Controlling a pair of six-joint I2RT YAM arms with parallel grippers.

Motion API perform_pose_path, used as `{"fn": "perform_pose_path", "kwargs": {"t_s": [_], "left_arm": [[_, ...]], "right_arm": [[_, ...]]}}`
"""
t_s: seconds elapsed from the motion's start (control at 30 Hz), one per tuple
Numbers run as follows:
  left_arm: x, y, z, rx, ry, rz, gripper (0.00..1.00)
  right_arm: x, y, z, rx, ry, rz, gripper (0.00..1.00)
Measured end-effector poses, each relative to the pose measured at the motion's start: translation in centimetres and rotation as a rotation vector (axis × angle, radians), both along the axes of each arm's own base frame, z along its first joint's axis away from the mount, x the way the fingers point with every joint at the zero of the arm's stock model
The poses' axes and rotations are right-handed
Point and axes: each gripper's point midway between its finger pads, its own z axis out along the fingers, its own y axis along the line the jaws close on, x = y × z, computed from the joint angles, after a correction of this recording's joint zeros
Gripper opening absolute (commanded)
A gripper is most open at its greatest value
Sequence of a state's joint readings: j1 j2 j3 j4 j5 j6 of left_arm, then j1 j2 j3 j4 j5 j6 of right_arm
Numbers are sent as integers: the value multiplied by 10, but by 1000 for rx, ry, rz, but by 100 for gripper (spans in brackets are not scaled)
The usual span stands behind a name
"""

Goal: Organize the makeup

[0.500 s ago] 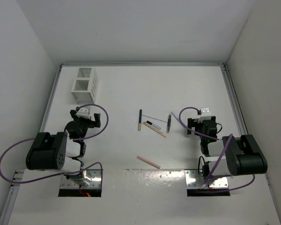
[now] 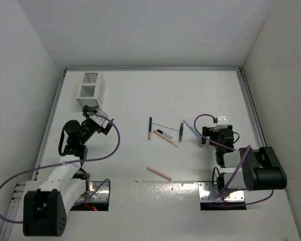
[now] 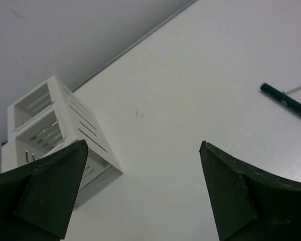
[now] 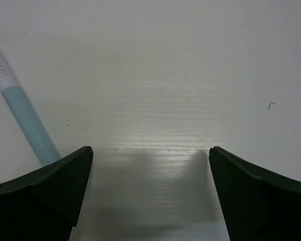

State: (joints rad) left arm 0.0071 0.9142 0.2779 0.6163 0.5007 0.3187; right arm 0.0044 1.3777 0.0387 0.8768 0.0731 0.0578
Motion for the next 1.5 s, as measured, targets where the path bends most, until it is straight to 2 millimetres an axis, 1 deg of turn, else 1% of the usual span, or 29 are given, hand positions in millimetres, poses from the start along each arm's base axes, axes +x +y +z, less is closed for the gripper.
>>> {"fn": "perform_pose_path", "kwargs": {"t_s": [0.1, 0.17, 0.2, 0.23, 0.3, 0.33, 0.37, 0.4, 0.43, 0.47, 0.5, 0.53, 0.57, 0.6, 0.63, 0.7, 0.77, 0.87, 0.9, 0.97, 1.03, 1.17, 1.2, 1.27, 1.3, 1.37, 1.5], "left_arm": [[-17, -6, -10, 93, 40, -61, 100], [-24, -8, -16, 145, 96, -97, 100], [-25, -9, -13, 161, 119, -112, 100], [-25, -9, -9, 166, 144, -119, 100], [-19, -10, 11, 139, 204, -116, 100], [-11, -10, 30, 132, 184, -111, 100], [-8, -12, 39, 121, 210, -123, 100], [-3, -14, 51, 111, 213, -135, 100], [2, -18, 59, 101, 229, -157, 100], [6, -21, 63, 90, 246, -176, 100], [9, -24, 63, 76, 275, -193, 100], [12, -27, 57, 59, 314, -206, 100], [14, -29, 48, 46, 359, -210, 100], [14, -30, 37, 36, 407, -213, 100], [13, -31, 25, 30, 455, -210, 100], [9, -34, 6, 31, 534, -204, 100], [5, -35, -2, 47, 568, -191, 100], [5, -33, -1, 73, 560, -166, 100], [5, -32, 0, 82, 554, -155, 100], [7, -30, 4, 95, 543, -137, 100], [11, -27, 12, 100, 529, -116, 100], [22, -25, 38, 101, 462, -96, 100], [24, -25, 41, 101, 451, -95, 100], [24, -25, 43, 101, 449, -95, 100], [24, -25, 42, 99, 452, -95, 100], [23, -25, 42, 94, 454, -95, 100], [23, -26, 42, 86, 459, -94, 100]], "right_arm": [[-5, -6, 0, 10, 38, -33, 100], [0, -7, 7, 11, 80, -34, 100], [5, -7, 14, 5, 97, -21, 100], [10, -6, 23, -7, 114, -6, 100], [27, -4, 50, -40, 135, 44, 98], [36, -2, 64, -52, 132, 64, 98], [42, 2, 76, -68, 140, 94, 87], [48, 6, 88, -84, 150, 127, 81], [51, 12, 97, -91, 177, 167, 75], [55, 21, 105, -94, 199, 212, 66], [59, 30, 110, -97, 217, 255, 62], [59, 39, 112, -94, 253, 294, 62], [59, 51, 111, -95, 288, 342, 64], [55, 58, 108, -93, 322, 373, 66], [54, 70, 103, -93, 355, 417, 67], [44, 85, 88, -98, 434, 478, 64], [32, 94, 69, -92, 536, 515, 56], [17, 93, 43, -78, 689, 516, 55], [11, 92, 36, -75, 732, 512, 51], [3, 88, 25, -76, 793, 502, 49], [-3, 84, 17, -82, 839, 487, 46], [-6, 80, 3, -75, 891, 469, 44], [-5, 79, -1, -73, 903, 466, 41], [-3, 78, -7, -70, 923, 462, 38], [-1, 78, -10, -71, 932, 458, 35], [5, 78, -10, -73, 926, 456, 31], [7, 73, -10, -79, 925, 440, 21]]}}
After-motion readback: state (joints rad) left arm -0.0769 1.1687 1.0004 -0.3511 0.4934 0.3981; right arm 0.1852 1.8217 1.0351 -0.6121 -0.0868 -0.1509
